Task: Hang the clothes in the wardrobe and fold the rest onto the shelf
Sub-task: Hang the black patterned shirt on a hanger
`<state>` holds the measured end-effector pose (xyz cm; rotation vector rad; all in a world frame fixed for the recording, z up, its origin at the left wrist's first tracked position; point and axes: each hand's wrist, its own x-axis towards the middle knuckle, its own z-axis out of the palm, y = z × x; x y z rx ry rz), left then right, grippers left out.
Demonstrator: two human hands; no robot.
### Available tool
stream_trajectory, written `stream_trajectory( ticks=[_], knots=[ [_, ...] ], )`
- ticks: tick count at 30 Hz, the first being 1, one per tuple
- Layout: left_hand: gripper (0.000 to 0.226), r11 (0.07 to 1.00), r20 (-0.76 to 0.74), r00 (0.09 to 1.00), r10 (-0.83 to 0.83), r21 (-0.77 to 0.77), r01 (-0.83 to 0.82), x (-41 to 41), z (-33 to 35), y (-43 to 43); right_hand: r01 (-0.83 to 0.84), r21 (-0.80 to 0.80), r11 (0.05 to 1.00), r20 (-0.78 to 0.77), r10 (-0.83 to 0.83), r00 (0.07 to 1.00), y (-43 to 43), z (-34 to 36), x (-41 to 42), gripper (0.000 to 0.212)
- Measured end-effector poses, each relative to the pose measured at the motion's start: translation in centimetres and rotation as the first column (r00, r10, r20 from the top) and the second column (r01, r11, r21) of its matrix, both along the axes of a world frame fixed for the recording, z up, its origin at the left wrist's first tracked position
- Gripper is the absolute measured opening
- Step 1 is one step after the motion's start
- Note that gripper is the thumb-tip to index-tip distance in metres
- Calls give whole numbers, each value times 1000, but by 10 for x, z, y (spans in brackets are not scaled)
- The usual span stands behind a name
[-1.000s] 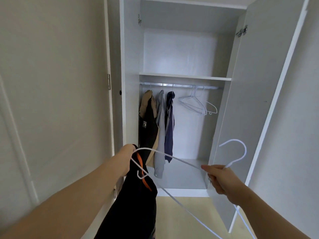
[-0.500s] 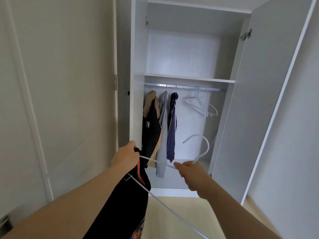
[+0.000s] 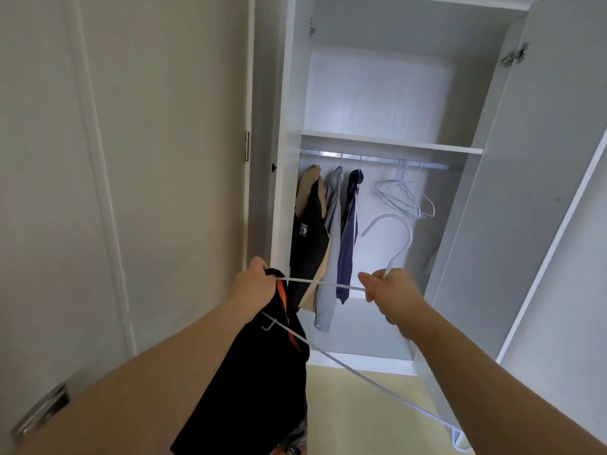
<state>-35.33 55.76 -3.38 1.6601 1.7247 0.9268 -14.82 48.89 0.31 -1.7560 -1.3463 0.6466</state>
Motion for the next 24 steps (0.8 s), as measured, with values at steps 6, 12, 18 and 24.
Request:
stream_trajectory(
  ticks=[6,12,18,24],
  knots=[
    [6,991,175,981,-85,-83,101,33,9,-11,22,50,999,44,-24,999,9,-18,-15,37],
    [15,945,547,805,-230,-74,320,66,24,-41,6,75,997,-12,-5,1000,11,-29,-25,37],
    [26,762,-510,835,-208,451,465,49,18,-28,113,120,986,-325,-68,943,13,-13,-17,40],
    [32,690,-699,664,-267,342,638,28,30,-8,72,171,983,-254,-26,967,12,-5,-7,43]
  ],
)
